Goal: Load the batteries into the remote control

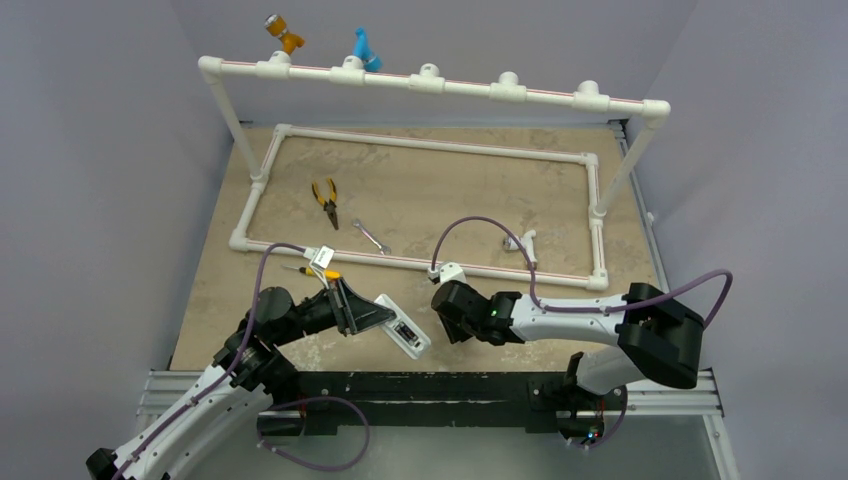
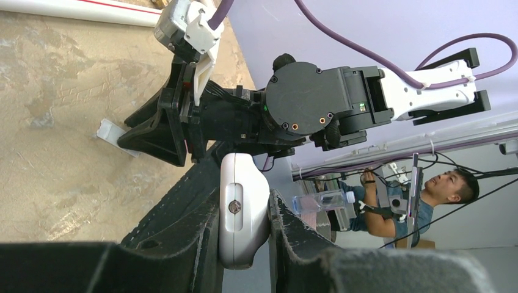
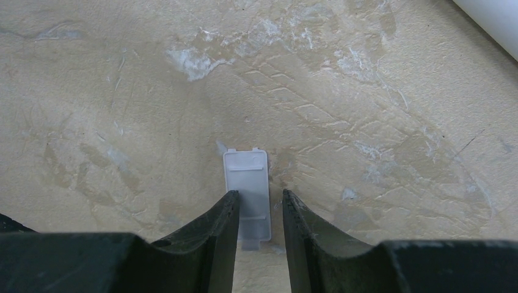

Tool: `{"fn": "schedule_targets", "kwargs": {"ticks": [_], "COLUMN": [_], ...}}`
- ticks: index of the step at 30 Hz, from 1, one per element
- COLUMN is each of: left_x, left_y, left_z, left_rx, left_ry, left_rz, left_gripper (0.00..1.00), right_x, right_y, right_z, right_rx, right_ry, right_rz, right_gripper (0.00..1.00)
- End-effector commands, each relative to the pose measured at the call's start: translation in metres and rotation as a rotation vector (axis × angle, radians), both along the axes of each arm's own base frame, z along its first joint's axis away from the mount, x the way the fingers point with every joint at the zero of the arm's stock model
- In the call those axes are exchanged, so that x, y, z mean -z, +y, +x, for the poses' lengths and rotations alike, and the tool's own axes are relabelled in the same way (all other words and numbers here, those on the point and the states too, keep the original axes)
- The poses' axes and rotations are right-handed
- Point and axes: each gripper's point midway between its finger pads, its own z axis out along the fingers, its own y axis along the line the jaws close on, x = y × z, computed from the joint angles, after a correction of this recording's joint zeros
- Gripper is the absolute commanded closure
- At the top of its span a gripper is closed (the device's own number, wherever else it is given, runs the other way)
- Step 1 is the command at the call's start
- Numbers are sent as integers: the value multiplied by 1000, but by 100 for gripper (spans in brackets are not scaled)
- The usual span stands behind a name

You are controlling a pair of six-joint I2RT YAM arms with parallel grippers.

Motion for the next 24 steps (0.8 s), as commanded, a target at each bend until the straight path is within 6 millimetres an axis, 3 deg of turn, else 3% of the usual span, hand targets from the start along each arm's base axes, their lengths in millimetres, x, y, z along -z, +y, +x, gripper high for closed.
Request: {"fn": "schedule_targets", "kwargs": {"ticks": [1,6,9,17,19,21,22,24], "left_x": [-8,-9,-10,-13,-13,-15,-15,-15], "left_y": [-1,-1,-1,-2,-2,-2,-1,-1], "left_z": [1,1,1,1,1,1,1,1], "left_rx": [2,2,4,6,6,4,3,0], "left_ry": [-39,-39,-42,-48,-47,-50,-51,-49], "left_rz": [-24,-25,-26,-25,-25,-29,-29,-27], "left_gripper": [100,100,100,100,100,100,100,100], "right_x": [21,9,-6,-68,-78,-81,-80,-78], "right_y": [-26,-12,-11,-13,-19,-23,-21,-23], "right_z": [-17,-20,-11,17,25,29,27,27], "right_rx": [-21,10,57,98,107,93,67,49], "right_ry": [69,72,17,-137,-171,-178,-154,-136], "right_rz": [-112,12,78,230,231,247,271,301], "right_gripper": [69,68,64,57,48,19,10,9]}}
